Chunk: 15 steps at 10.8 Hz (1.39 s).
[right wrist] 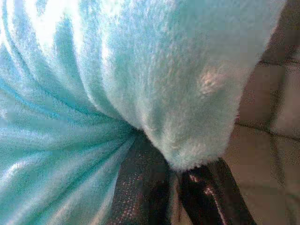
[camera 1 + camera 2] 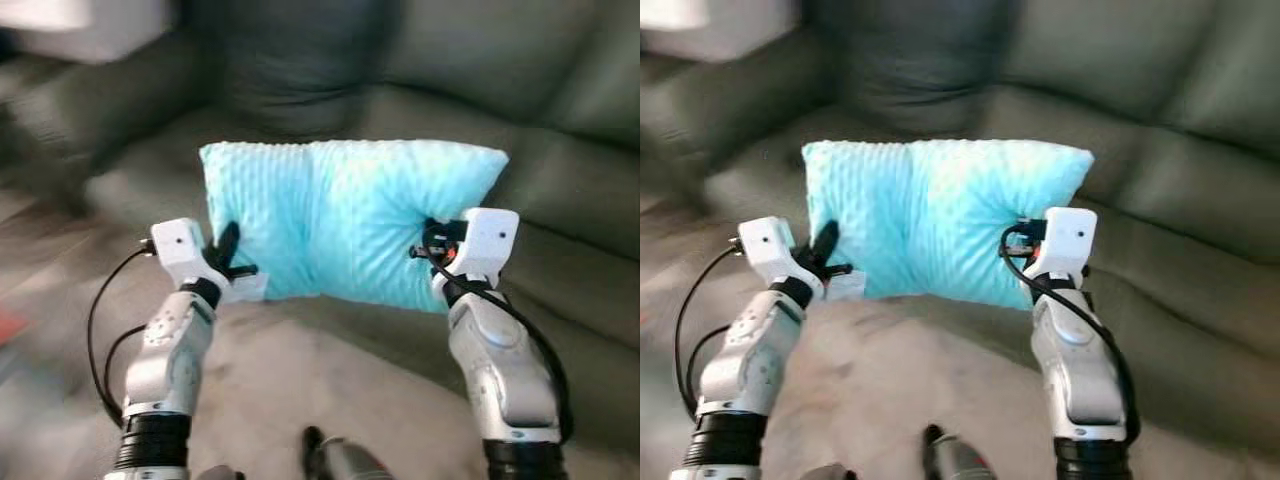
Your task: Move the pillow to the sofa
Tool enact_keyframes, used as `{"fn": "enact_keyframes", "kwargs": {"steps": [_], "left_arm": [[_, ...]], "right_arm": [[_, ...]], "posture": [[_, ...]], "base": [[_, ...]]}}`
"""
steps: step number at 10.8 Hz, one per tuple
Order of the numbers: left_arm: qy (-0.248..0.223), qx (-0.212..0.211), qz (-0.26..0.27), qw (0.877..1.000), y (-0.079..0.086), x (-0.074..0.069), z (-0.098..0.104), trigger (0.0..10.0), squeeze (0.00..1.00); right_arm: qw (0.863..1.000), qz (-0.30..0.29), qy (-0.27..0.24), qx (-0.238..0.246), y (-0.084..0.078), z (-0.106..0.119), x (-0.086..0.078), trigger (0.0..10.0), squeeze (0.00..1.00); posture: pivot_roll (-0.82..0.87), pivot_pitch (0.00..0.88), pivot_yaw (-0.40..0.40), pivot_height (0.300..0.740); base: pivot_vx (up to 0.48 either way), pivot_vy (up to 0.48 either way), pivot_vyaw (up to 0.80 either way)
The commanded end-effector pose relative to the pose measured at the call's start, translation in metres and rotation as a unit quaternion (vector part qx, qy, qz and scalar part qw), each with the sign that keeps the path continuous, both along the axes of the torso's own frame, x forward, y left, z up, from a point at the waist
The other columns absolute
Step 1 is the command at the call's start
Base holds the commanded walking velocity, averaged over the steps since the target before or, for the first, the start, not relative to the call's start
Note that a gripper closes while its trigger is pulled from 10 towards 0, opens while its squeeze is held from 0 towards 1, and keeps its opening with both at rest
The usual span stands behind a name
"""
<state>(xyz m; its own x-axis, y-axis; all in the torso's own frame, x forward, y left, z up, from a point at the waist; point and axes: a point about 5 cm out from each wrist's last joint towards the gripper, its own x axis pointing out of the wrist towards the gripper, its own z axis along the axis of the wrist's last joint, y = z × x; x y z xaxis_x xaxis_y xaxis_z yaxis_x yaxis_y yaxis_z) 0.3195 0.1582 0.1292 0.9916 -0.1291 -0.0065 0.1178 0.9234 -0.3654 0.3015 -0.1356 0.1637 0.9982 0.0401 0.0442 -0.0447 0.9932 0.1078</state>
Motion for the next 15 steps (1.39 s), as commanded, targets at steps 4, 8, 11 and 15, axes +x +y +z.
{"fn": "enact_keyframes", "kwargs": {"steps": [4,8,11,15], "left_arm": [[-0.003,0.005,0.006,1.0,0.003,0.0,0.001,10.0,0.0],[-0.009,-0.002,0.013,1.0,0.007,-0.001,0.002,10.0,0.0],[-0.012,-0.002,0.019,1.0,0.011,-0.001,0.002,10.0,0.0],[-0.008,-0.003,0.023,1.0,0.012,-0.002,0.001,10.0,0.0]], "right_arm": [[1.0,-0.004,-0.007,-0.001,-0.001,0.003,-0.001,10.0,0.0],[1.0,-0.004,-0.009,-0.002,-0.001,0.003,-0.002,10.0,0.0],[1.0,-0.001,-0.013,-0.007,0.001,0.004,-0.003,10.0,0.0],[1.0,0.0,-0.012,-0.008,0.001,0.003,-0.003,10.0,0.0]], "posture": [[-0.07,0.2,-0.065,0.74],[-0.07,0.202,-0.065,0.74],[-0.08,0.203,-0.065,0.74],[-0.08,0.202,-0.064,0.74]], "base": [[0.0,0.0,-0.77],[0.0,0.0,-0.58],[0.085,0.0,0.0],[0.395,0.273,0.0]]}}
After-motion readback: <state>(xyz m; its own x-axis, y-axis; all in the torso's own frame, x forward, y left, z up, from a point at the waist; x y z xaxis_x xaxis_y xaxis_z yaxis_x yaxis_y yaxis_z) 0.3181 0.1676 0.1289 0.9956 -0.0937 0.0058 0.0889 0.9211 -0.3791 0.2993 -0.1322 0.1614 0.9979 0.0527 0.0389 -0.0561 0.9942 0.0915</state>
